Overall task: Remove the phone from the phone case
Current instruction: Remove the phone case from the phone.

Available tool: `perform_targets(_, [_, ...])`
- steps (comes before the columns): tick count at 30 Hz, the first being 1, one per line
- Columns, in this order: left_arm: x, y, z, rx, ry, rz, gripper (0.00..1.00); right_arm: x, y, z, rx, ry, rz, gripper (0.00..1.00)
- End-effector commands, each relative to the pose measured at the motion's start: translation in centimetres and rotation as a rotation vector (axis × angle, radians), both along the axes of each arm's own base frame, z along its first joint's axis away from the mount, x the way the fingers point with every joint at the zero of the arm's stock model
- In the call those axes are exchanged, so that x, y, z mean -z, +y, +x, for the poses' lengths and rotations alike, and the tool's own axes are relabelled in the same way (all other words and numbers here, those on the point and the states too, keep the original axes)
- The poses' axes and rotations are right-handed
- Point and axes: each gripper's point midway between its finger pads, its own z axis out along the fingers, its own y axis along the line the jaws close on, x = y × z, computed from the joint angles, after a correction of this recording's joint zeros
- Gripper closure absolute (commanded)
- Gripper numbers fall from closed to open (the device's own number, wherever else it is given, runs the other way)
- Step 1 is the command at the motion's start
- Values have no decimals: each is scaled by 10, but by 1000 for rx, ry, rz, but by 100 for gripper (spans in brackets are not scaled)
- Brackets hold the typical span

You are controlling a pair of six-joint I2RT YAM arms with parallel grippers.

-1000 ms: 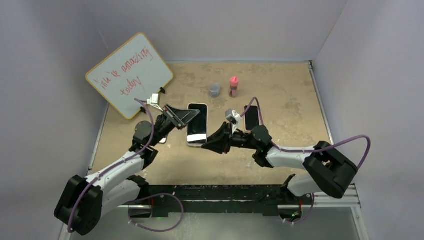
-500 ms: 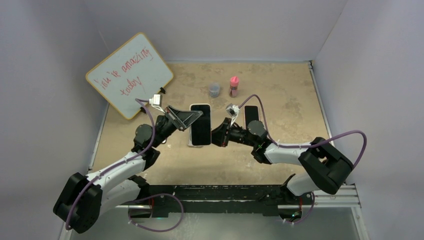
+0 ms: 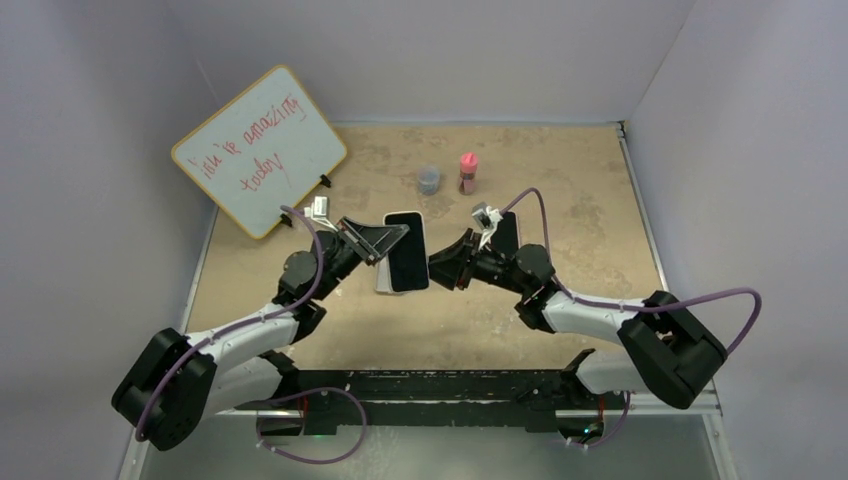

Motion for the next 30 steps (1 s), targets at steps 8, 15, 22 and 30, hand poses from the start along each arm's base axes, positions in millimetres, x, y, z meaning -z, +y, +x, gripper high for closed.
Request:
perform_targets(8, [1,-18,-31,94,-2,-58,100,-69,-16,36,188,-35,256,66])
perform_targets(15, [0,-15,-25,1,-10,-117,100,-66,-7,25,93,9,306,71])
perform_targets(22, [15,-29,-17,-8,2,-100,100,-51,0,20,35,50,263,95])
perform_targets(30, [73,-15,-15,-86,68,91,61,-22,-8,32,109,141,173,100])
